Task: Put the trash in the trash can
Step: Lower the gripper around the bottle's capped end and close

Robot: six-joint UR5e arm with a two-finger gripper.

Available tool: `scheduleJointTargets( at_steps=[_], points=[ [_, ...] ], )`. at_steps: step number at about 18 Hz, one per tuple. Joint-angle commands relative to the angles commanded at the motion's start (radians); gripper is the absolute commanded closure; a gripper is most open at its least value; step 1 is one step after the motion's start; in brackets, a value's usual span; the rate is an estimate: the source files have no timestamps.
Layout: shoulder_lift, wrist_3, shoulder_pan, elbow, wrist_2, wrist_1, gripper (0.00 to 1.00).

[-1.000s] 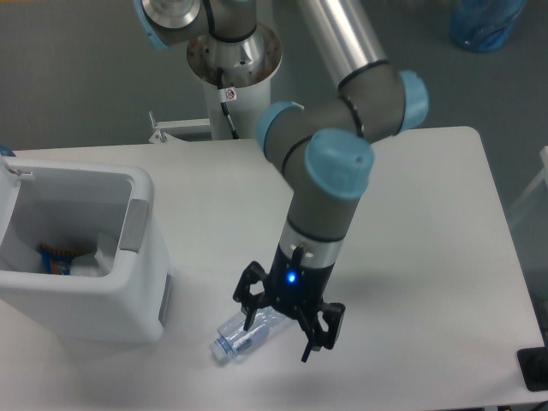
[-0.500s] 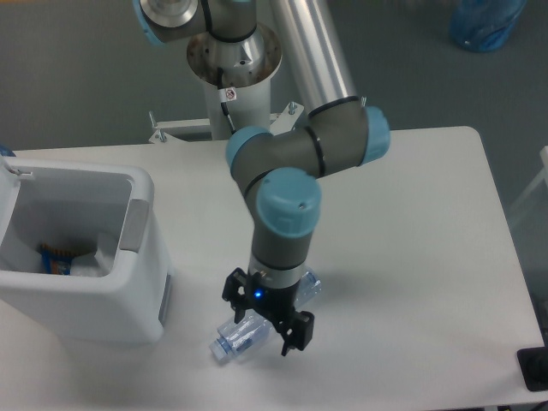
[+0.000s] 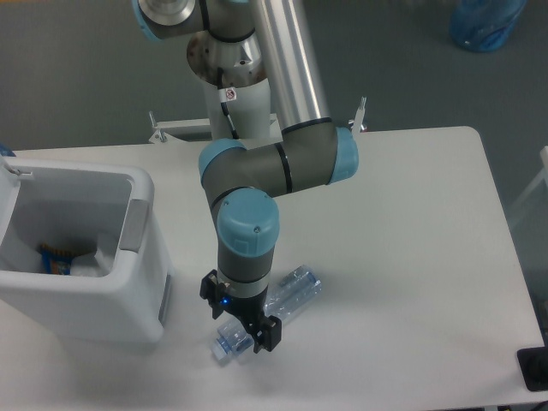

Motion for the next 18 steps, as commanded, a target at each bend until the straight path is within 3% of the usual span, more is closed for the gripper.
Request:
scheduleJointTargets(
  at_steps=[18],
  points=[
    [-0.075,-0.003,-0.037,0.018,0.117,0.006,0.00]
  ],
)
